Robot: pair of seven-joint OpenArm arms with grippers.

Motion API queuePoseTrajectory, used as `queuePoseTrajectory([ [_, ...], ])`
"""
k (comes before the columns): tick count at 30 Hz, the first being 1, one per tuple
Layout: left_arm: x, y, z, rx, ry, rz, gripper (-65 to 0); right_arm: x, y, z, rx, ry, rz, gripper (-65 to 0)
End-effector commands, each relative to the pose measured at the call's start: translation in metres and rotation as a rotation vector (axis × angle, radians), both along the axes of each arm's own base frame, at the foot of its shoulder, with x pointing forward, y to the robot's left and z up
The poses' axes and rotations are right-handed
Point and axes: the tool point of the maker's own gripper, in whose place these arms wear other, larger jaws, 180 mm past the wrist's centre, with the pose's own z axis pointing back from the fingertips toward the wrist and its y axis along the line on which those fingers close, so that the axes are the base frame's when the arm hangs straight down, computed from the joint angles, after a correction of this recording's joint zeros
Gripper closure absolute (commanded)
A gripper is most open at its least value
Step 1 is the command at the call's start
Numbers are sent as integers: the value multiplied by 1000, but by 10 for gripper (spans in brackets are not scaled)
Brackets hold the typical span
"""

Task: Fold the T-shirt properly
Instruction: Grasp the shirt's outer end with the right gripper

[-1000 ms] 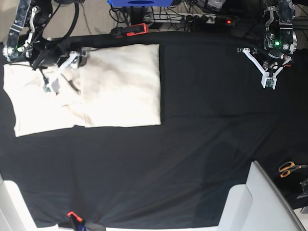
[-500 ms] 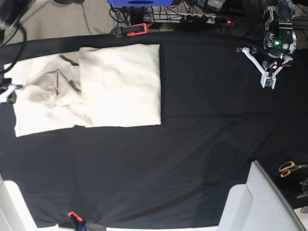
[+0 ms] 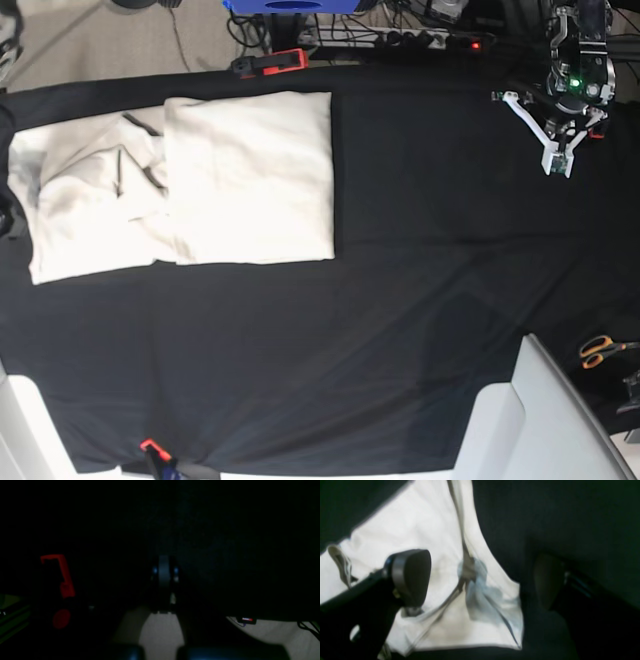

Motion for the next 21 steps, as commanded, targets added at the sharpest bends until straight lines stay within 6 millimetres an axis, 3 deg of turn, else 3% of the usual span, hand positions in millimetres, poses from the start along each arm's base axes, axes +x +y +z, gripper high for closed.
queuePoseTrajectory([
  [1,6,5,7,19,-24,-5,0,14,-22,21,-25,-69,-33,-588],
  [7,6,6,7,21,-23,-5,0,11,-30,11,-1,-89,-90,-588],
  [12,6,6,7,21,-23,-5,0,-11,-23,-13,39,-48,-124,-590],
  [16,6,6,7,22,-22,-7,0,-21,-8,-28,82,0,-116,-587],
  [21,5,6,7,21,-22,-6,0,-26,28,-47,116,93,-9,-585],
])
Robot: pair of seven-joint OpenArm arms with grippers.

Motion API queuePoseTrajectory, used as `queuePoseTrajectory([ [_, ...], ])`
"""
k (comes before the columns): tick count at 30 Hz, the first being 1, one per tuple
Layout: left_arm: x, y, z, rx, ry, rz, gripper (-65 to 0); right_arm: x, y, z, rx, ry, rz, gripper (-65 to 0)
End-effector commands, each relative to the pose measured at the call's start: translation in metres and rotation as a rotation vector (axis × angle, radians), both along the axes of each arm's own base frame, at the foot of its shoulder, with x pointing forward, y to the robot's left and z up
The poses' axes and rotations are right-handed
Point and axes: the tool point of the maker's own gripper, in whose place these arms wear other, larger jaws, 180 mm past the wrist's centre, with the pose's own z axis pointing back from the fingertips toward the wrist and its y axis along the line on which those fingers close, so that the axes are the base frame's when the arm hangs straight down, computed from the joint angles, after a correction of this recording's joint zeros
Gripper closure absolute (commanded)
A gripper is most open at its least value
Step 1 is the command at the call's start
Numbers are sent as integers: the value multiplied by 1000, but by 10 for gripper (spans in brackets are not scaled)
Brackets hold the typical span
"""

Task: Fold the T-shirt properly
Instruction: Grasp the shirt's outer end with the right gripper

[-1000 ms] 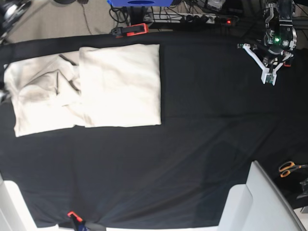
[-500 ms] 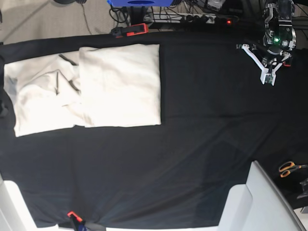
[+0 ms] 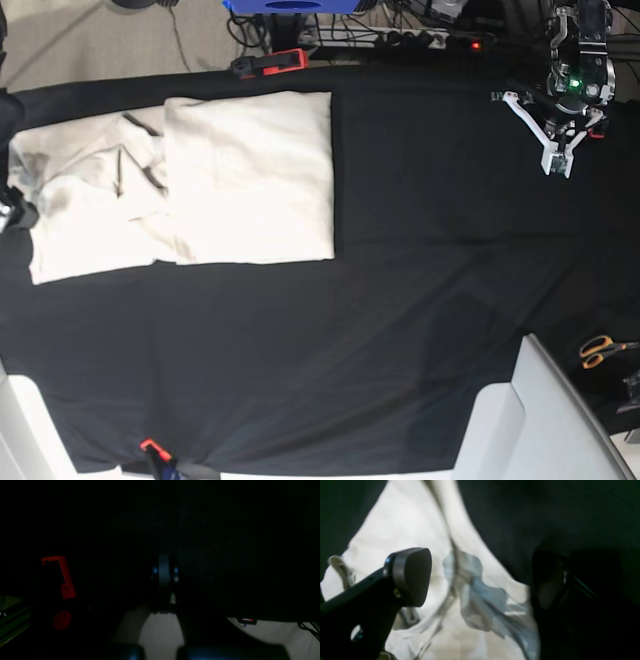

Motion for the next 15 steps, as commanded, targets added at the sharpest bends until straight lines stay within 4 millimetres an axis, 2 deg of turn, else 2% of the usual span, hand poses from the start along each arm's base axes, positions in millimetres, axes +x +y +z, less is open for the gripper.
queuePoseTrajectory([
  [1,6,5,7,18,-24,-5,0,-10,17,-10,30,78,58,-585],
  [5,6,5,7,18,-24,-5,0,-5,33,-10,30,84,111,-585],
  [13,6,5,7,18,-24,-5,0,-21,55,-16,1,169,248,-584],
  [15,6,5,7,16,-24,-4,0,-24,56,-18,-14,179,272,-561],
])
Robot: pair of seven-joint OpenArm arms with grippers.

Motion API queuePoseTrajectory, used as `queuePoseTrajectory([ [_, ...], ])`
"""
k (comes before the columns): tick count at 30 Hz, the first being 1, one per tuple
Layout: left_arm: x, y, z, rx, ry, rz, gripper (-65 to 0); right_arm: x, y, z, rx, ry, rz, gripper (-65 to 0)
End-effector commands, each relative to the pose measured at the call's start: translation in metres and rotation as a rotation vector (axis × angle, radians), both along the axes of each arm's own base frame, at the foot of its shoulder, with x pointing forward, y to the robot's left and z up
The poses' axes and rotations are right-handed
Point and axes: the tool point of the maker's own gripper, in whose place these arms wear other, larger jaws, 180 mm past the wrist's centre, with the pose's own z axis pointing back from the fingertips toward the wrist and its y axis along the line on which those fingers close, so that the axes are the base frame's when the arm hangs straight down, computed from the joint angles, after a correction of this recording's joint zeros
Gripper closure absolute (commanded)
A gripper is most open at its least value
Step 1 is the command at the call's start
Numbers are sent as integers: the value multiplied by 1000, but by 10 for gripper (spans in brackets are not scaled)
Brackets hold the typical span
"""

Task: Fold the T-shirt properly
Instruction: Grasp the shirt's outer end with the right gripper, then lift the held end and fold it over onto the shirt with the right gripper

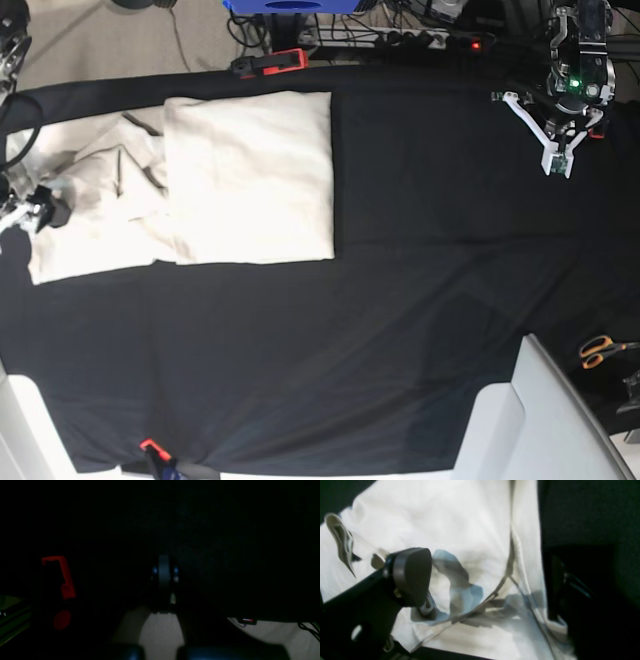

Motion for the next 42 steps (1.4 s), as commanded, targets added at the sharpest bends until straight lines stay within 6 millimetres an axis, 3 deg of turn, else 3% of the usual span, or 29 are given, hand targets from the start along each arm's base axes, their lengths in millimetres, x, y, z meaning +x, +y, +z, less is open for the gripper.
queuePoseTrajectory([
  [1,6,5,7,17,-23,-5,0,-27,10,-15,8,117,55,-534],
  [6,5,4,6,15,-22,-3,0,-30,10,-17,3,121,60,-380],
  [11,5,4,6,15,-22,-3,0,-28,10,-16,-1,119,63,-342],
  [12,5,4,6,15,-22,-3,0,-27,10,-16,-1,117,63,-309],
  [13,5,4,6,15,-22,-3,0,-26,10,-15,-2,113,63,-267],
  [17,5,4,6,14,-22,-3,0,-15,9,-10,-6,92,63,0],
  [24,5,4,6,14,-22,-3,0,2,-7,13,-86,20,86,-2],
  [29,5,4,6,14,-22,-3,0,0,-14,34,-199,-40,148,-2],
  [33,5,4,6,14,-22,-3,0,3,4,55,-279,-112,233,-2],
  [36,5,3,6,13,-22,-2,0,5,28,68,-346,-142,353,-2],
  [42,5,3,6,13,-22,-2,0,4,71,78,-382,-164,346,-2],
])
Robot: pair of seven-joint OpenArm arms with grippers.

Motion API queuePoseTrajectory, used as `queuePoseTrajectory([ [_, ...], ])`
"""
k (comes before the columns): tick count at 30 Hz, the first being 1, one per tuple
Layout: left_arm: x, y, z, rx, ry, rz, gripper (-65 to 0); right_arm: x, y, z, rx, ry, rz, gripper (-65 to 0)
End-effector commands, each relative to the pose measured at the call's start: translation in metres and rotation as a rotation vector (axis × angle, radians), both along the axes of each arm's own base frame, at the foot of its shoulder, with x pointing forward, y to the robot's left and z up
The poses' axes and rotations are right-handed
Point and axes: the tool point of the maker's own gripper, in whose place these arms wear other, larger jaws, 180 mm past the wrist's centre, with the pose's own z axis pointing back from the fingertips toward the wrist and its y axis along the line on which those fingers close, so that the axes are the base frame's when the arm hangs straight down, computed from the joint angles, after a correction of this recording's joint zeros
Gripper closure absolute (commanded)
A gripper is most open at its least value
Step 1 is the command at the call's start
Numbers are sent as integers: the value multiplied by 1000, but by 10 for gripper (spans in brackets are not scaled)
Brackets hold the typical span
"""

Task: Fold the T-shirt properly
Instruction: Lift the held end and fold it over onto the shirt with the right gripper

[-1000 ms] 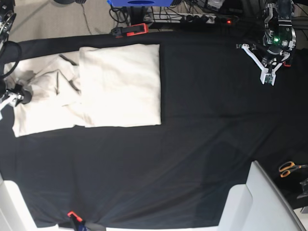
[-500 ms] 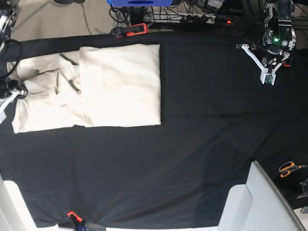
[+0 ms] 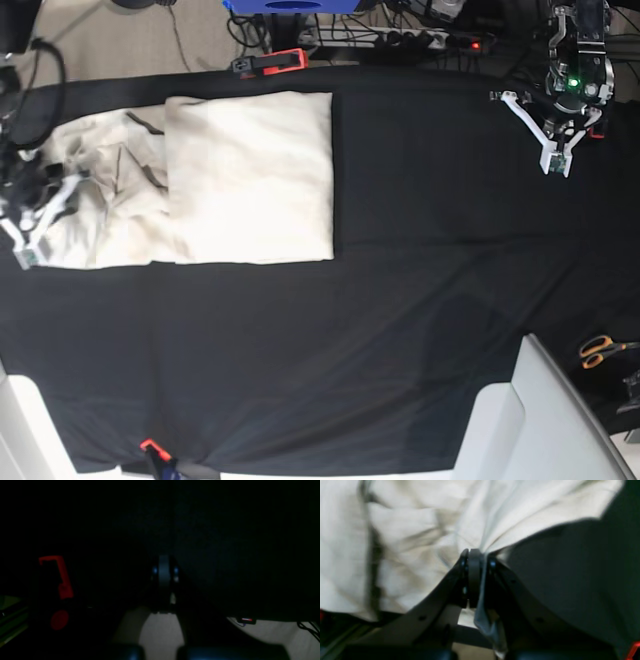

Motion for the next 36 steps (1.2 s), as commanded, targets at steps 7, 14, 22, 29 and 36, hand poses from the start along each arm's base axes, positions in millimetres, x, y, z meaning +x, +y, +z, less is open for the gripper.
queuePoseTrajectory([
  [7,5,5,6,15,-22,-2,0,3,60,21,16,-70,71,-2],
  [14,5,5,6,15,-22,-2,0,-6,120,24,61,-68,134,-2],
  [22,5,5,6,15,-22,-2,0,-15,175,18,101,-32,175,-2],
  [29,5,5,6,15,-22,-2,0,-12,216,24,110,-39,234,-2],
  [36,5,5,6,15,-22,-2,0,-7,240,26,127,-42,245,-2],
])
